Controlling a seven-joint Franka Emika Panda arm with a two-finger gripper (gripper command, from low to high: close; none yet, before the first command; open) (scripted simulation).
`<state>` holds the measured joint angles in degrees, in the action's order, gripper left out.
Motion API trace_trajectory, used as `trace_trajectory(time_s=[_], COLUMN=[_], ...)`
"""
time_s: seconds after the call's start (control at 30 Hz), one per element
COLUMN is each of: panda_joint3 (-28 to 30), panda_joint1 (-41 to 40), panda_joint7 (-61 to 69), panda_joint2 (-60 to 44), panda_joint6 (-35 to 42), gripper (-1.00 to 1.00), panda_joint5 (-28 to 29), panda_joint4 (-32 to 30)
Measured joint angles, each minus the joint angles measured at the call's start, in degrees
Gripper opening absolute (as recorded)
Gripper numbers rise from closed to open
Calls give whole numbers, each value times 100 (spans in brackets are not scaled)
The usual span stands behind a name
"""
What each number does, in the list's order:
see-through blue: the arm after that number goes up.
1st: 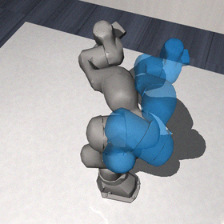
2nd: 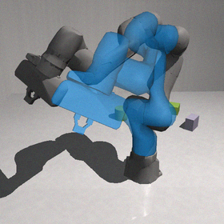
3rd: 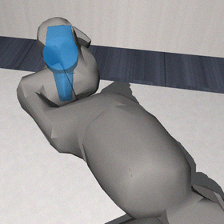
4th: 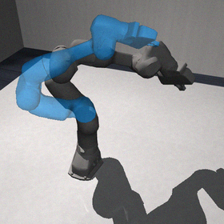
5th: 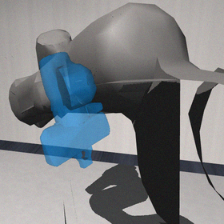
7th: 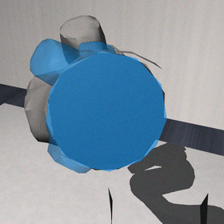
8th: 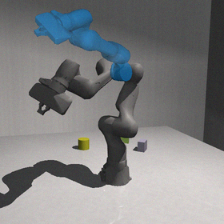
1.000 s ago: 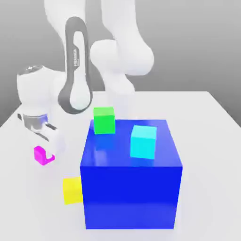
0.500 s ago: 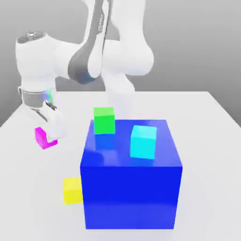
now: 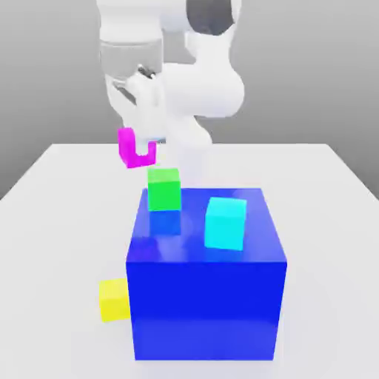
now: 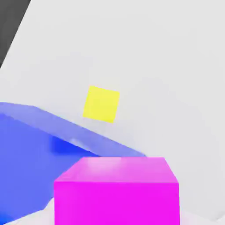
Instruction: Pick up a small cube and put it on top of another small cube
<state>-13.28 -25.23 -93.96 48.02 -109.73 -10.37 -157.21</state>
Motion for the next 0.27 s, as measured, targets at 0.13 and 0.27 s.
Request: trace_trajectory(time_s=[0.13,0.27], panda_joint3=[-189,-220], panda_joint1=[94,105], panda_joint7=[-95,-93], panda_joint2=[-102,-147], panda_joint6=[-637,-796], gripper=[-100,100], panda_joint5=[-217,-253], panda_joint4=[-532,-646])
